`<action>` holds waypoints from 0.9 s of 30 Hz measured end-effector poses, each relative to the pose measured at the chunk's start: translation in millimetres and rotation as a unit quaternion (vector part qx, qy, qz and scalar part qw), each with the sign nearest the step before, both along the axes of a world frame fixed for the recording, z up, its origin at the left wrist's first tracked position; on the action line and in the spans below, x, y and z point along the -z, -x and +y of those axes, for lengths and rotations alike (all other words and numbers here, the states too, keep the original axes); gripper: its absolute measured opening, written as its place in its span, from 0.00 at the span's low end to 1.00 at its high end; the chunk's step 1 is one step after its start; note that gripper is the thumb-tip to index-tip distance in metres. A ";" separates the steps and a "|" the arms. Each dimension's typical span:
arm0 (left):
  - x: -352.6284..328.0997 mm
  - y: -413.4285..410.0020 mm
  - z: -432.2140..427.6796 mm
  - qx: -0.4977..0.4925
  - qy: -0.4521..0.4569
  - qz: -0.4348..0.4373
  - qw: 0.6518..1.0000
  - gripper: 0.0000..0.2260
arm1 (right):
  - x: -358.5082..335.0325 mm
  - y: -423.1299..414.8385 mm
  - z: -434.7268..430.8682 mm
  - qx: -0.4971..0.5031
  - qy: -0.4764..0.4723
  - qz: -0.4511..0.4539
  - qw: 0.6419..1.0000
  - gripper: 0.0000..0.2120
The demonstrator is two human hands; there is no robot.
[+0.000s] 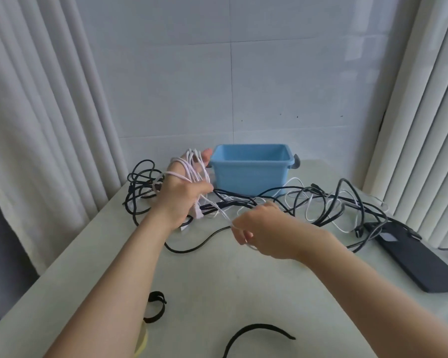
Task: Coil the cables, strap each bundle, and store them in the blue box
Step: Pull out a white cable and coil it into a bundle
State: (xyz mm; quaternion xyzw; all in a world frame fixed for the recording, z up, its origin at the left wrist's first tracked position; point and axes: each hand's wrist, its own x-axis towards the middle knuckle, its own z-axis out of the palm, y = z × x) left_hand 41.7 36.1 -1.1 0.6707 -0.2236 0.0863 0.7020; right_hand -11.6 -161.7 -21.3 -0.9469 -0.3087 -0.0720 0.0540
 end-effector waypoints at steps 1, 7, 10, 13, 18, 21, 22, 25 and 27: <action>3.2 0.2 1.5 -0.007 -0.073 -0.016 0.997 0.22 | -8.9 1.8 -1.2 -0.002 -0.001 -0.029 1.000 0.13; 2.0 14.4 -7.6 0.087 -0.333 -0.030 0.938 0.17 | -55.1 10.4 -24.3 0.053 -0.174 -0.156 0.971 0.13; -0.2 22.2 -13.8 0.145 -0.316 -0.007 0.938 0.10 | -62.8 13.9 -29.9 0.058 -0.342 -0.143 0.927 0.15; -4.6 26.4 -16.2 0.191 -0.307 -0.007 0.932 0.07 | -67.0 16.0 -29.3 0.053 -0.524 -0.020 0.850 0.08; -3.6 29.9 -15.2 0.281 -0.265 0.025 0.922 0.08 | -69.8 7.3 -39.3 0.167 -0.534 -0.060 0.827 0.14; -3.0 33.5 -16.6 0.352 -0.238 0.053 0.904 0.09 | -68.9 5.5 -46.9 0.234 -0.459 -0.125 0.848 0.18; -3.7 35.3 -17.9 0.378 -0.234 0.057 0.894 0.08 | -67.4 4.5 -48.2 0.258 -0.426 -0.151 0.854 0.18; -6.5 38.6 -22.2 0.454 -0.206 0.065 0.865 0.12 | -58.5 -1.3 -48.2 0.281 -0.375 -0.182 0.865 0.19; -7.1 39.9 -25.2 0.487 -0.160 0.062 0.856 0.14 | -48.1 -8.1 -46.7 0.278 -0.365 -0.155 0.875 0.19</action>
